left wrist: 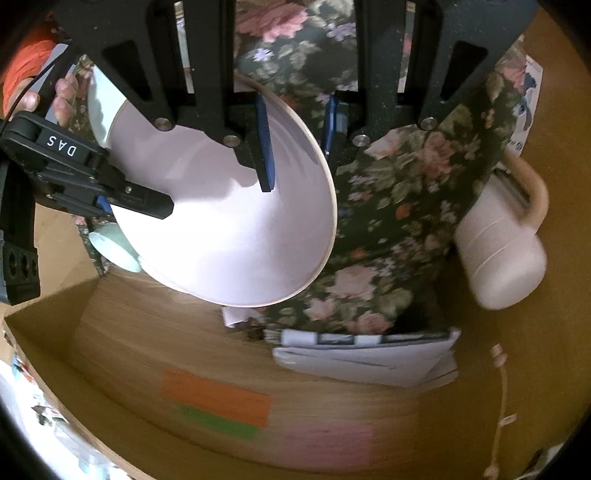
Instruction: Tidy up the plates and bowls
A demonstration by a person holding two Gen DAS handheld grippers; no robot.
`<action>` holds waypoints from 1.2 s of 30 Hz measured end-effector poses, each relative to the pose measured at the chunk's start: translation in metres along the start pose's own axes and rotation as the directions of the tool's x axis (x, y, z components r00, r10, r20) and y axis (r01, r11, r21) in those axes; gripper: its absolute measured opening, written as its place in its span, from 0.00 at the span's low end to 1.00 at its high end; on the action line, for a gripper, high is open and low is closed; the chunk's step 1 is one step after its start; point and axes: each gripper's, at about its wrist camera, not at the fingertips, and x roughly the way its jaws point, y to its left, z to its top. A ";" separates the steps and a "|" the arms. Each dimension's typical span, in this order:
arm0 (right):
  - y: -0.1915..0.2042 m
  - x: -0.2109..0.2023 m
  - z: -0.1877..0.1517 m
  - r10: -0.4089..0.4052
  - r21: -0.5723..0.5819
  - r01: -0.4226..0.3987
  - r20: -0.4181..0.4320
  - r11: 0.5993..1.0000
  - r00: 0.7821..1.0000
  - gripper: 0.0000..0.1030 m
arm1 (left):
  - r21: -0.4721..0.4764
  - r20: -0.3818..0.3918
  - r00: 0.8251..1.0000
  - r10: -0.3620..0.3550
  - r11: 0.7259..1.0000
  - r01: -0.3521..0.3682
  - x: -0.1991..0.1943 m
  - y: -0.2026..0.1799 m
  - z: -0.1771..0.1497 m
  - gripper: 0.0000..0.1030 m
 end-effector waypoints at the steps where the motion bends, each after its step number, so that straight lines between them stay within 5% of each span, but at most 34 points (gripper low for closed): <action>1: 0.004 0.004 0.000 0.008 -0.008 -0.008 -0.012 1.000 1.000 0.22 | -0.004 -0.001 1.000 0.004 1.000 -0.004 -0.001 0.003 -0.001 0.23; 26: 0.021 0.074 -0.015 0.033 -0.051 -0.047 -0.250 0.998 0.968 0.22 | -0.099 -0.103 0.994 0.023 0.995 -0.033 0.030 0.056 -0.040 0.23; 36: 0.020 0.078 -0.017 0.033 -0.056 -0.049 -0.260 0.997 0.965 0.24 | -0.105 -0.103 0.995 0.010 0.994 -0.021 0.036 0.059 -0.044 0.23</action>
